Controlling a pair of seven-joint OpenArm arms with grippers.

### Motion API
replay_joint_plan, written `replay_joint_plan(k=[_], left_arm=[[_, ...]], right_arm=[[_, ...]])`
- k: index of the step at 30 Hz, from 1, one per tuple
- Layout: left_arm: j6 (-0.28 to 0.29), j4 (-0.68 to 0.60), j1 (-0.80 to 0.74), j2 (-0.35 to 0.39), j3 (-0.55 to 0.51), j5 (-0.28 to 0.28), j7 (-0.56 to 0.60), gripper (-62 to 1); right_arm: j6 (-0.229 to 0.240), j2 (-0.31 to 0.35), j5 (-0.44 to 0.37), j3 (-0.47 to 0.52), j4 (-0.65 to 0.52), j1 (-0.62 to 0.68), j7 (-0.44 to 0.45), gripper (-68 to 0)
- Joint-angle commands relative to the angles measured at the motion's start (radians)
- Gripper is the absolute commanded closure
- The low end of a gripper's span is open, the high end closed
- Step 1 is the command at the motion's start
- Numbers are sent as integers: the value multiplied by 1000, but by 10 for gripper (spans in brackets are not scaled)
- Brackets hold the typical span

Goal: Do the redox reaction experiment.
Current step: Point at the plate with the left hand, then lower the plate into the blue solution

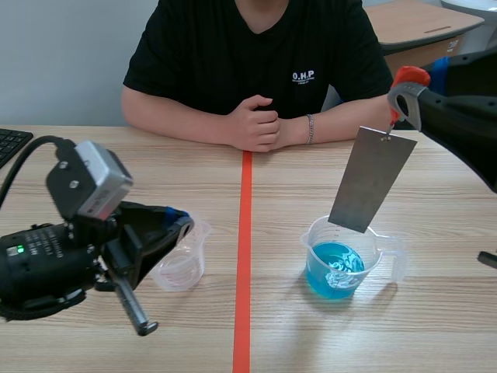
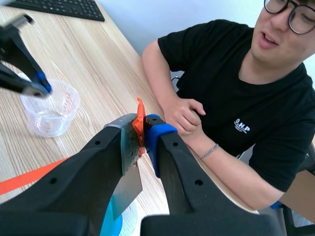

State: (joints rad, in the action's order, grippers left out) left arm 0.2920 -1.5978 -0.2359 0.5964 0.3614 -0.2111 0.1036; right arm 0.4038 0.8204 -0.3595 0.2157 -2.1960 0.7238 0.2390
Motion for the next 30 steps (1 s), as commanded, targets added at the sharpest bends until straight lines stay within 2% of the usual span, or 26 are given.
replay_joint_plan(k=[1, 4, 7, 15, 23, 30], left_arm=[[-3, -19, -55, 21, -38, -14, 30, -40], [-21, -42, -167, 63, -120, -19, 64, -40], [-38, -56, -278, 87, -203, -41, 66, -40], [-149, -60, -536, 77, -353, -41, 87, -40], [-152, -60, -715, -53, -483, -39, 80, -40], [-178, -60, -821, -172, -534, -32, 79, -40]], right_arm=[[11, 2, -11, 8, -1, -12, 15, -15], [32, 2, -11, 8, 1, -12, 15, -15], [32, 2, -11, 8, 7, -12, 19, -15], [39, 2, -8, 7, 76, -20, 83, -15], [73, 2, -7, -18, 138, -105, 82, -15], [85, 2, -7, -48, 178, -121, 120, -15]])
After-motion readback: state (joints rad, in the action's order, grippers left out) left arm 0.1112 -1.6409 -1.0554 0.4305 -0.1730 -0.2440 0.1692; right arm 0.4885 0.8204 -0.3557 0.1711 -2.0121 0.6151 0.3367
